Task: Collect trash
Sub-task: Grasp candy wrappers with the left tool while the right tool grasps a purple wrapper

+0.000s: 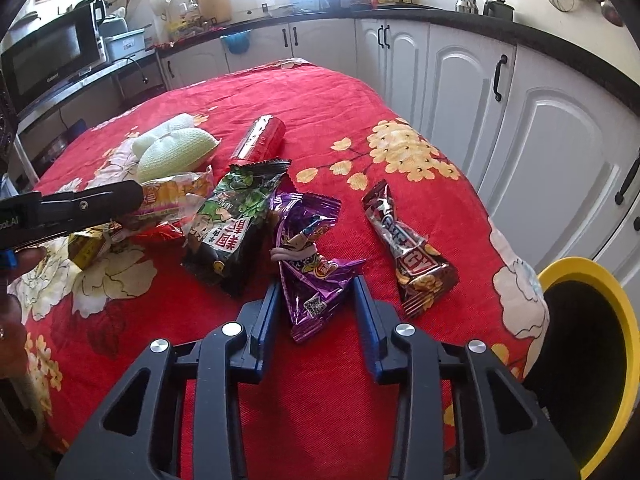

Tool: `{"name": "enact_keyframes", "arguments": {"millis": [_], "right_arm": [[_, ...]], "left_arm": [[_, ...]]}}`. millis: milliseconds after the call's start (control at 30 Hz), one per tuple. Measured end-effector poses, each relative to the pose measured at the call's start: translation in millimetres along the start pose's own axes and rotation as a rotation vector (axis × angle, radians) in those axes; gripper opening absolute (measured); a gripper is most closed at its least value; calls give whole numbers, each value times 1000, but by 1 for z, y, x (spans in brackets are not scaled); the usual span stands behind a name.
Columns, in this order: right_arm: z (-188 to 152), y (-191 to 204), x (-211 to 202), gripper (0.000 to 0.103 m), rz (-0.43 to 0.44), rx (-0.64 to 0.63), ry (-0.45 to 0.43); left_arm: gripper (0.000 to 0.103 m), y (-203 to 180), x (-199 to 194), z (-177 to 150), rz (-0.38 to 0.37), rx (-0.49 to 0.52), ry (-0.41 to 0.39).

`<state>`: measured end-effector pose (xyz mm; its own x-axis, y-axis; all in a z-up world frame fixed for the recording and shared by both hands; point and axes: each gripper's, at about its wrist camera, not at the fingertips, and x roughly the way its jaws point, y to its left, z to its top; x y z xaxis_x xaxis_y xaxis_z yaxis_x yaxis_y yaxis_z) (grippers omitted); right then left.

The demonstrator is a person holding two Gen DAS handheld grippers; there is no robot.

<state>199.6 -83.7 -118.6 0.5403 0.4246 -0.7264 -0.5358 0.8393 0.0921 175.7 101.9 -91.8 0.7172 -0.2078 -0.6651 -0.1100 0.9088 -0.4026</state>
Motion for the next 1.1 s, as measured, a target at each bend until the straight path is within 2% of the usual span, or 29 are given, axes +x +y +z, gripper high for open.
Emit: {"name": "enact_keyframes", "arguments": {"millis": [533, 1100], "right_arm": [[-21, 0, -28, 29, 26, 78, -44], [-22, -23, -82, 29, -11, 143, -133]], "left_arm": [[21, 7, -30, 12, -6, -21, -80], [21, -29, -48, 8, -44, 59, -110]]}}
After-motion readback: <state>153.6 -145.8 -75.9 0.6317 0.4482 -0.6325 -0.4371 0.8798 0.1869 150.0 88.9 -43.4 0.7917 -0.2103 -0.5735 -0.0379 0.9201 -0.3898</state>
